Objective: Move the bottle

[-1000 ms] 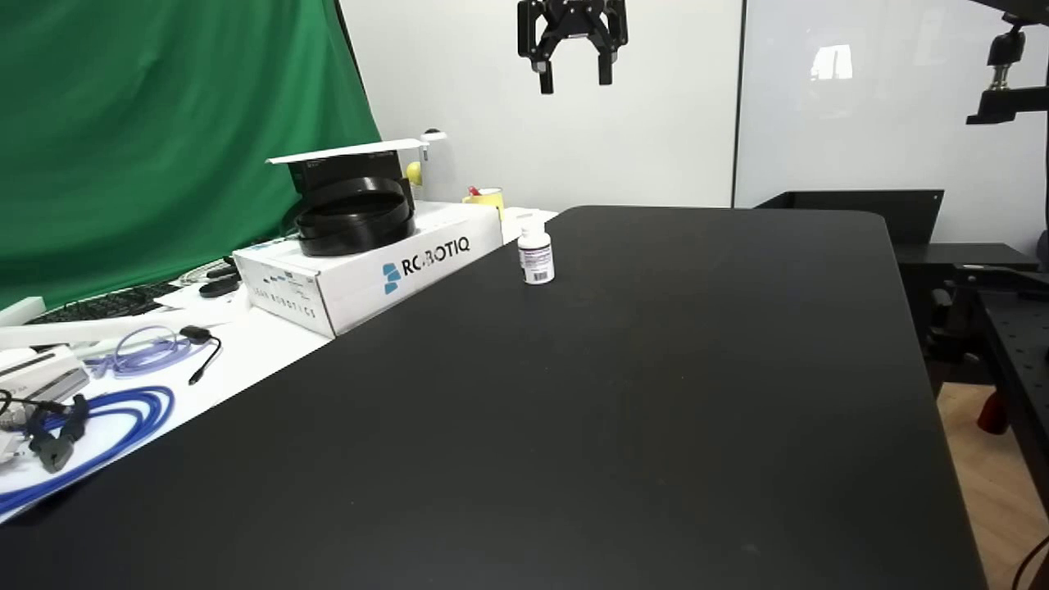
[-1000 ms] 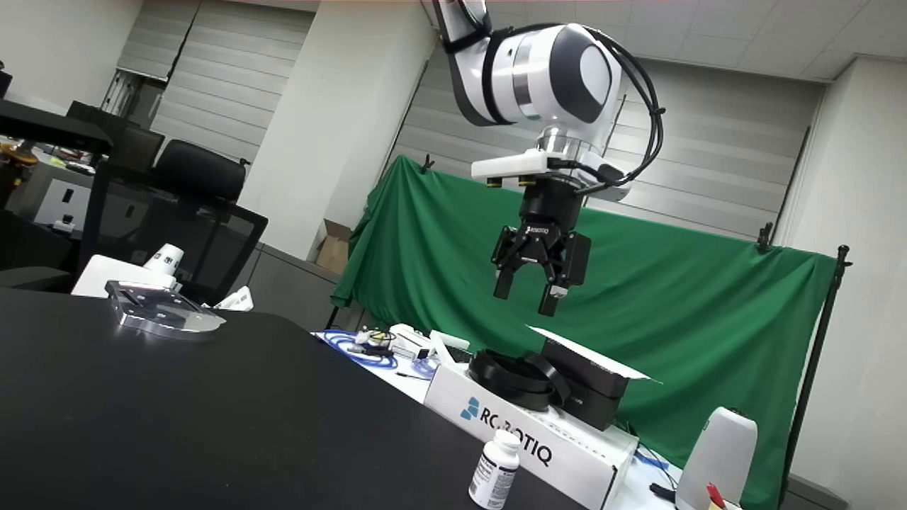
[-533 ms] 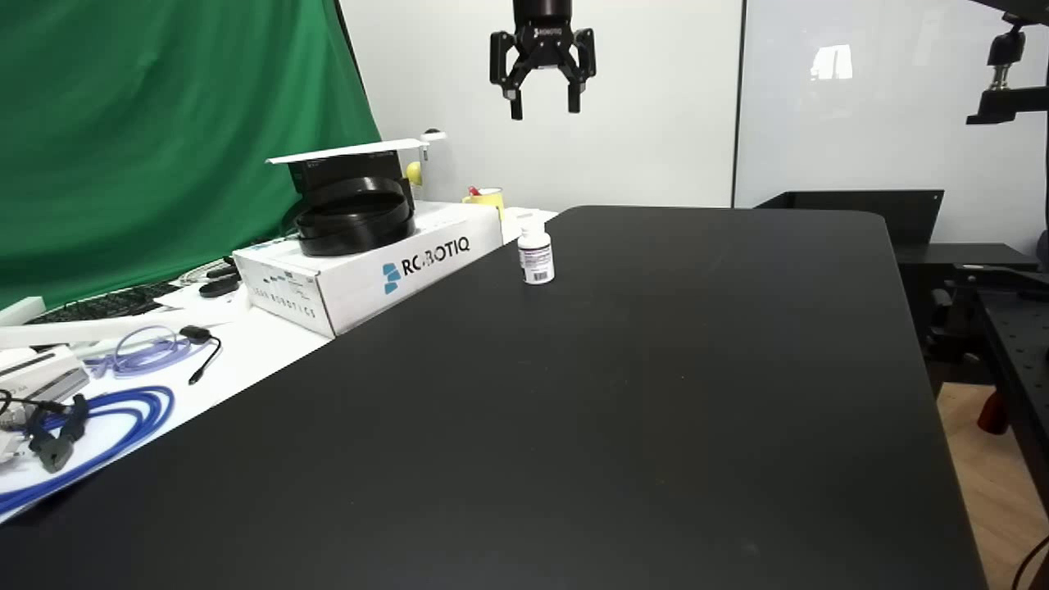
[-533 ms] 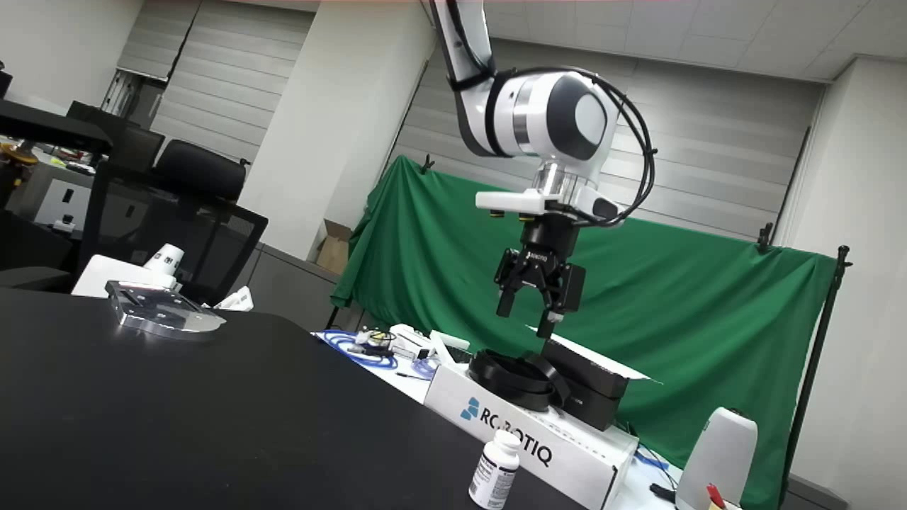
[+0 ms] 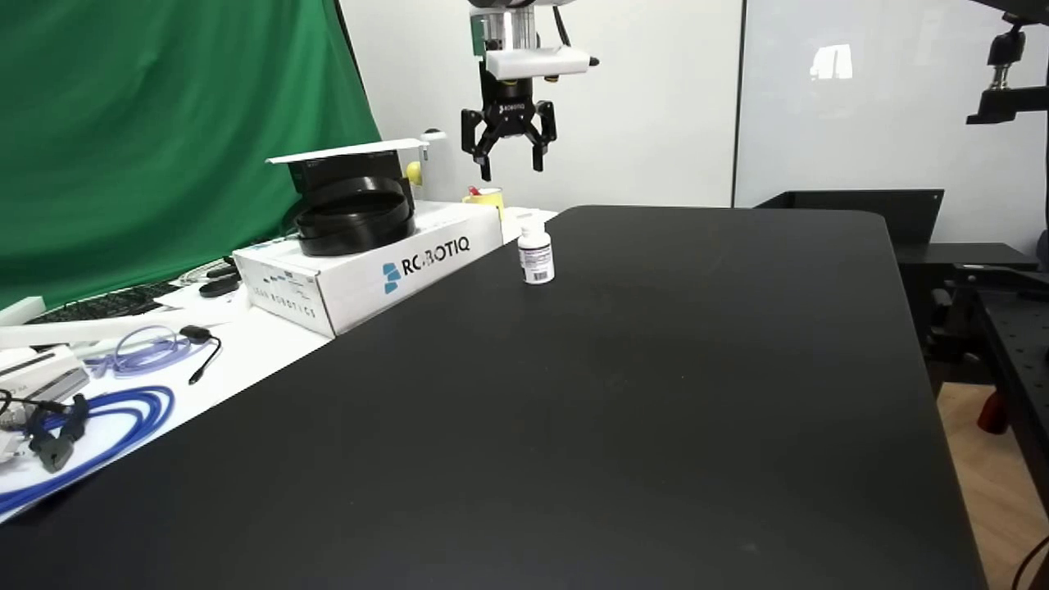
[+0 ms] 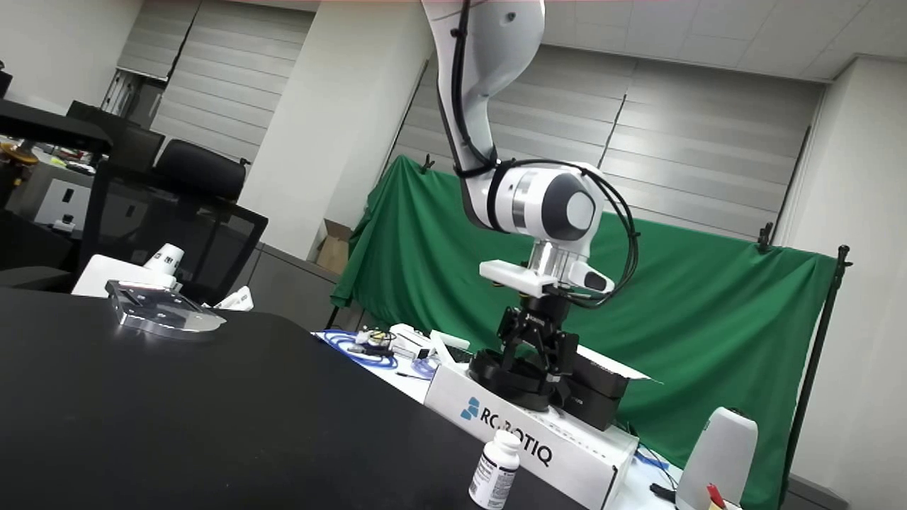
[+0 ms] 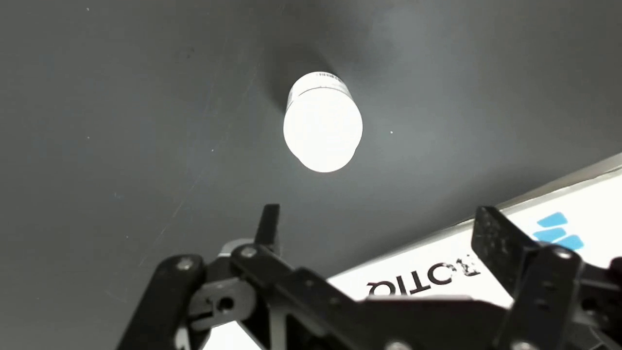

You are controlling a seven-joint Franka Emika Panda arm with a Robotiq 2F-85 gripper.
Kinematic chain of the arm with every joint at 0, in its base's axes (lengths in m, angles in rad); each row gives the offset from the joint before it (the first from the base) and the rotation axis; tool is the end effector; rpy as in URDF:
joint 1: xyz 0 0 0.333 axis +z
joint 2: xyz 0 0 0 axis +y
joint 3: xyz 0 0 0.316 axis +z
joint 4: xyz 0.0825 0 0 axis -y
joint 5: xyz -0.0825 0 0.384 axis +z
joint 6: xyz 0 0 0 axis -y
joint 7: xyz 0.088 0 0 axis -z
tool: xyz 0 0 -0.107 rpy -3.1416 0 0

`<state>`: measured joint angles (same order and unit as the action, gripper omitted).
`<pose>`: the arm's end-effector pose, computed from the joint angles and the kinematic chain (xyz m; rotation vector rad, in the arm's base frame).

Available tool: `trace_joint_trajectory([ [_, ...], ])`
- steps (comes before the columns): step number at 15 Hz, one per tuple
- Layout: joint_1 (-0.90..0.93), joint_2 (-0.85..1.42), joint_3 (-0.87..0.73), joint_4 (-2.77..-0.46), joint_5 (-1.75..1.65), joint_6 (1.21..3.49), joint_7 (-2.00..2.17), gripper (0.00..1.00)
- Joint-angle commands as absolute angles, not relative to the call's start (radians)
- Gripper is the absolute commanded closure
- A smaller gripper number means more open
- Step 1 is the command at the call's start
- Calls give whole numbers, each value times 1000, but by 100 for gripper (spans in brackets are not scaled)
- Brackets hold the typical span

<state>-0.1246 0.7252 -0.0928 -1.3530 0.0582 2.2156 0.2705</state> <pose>0.7350 -0.1441 0.3079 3.0325 -0.7615 0.2204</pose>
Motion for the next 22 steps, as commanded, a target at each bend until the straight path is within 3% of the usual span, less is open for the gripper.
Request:
trace_joint_trajectory([
  [1, -135, 843, -108, -1184, 68, 2126, 276, 0],
  [15, -146, 898, -87, -1224, 81, 2139, 230, 0],
  [16, -144, 901, -86, -1226, 79, 2150, 228, 25],
  [18, -142, 907, -84, -1226, 78, 2163, 223, 32],
  [22, -137, 916, -90, -1226, 70, 2182, 217, 61],
])
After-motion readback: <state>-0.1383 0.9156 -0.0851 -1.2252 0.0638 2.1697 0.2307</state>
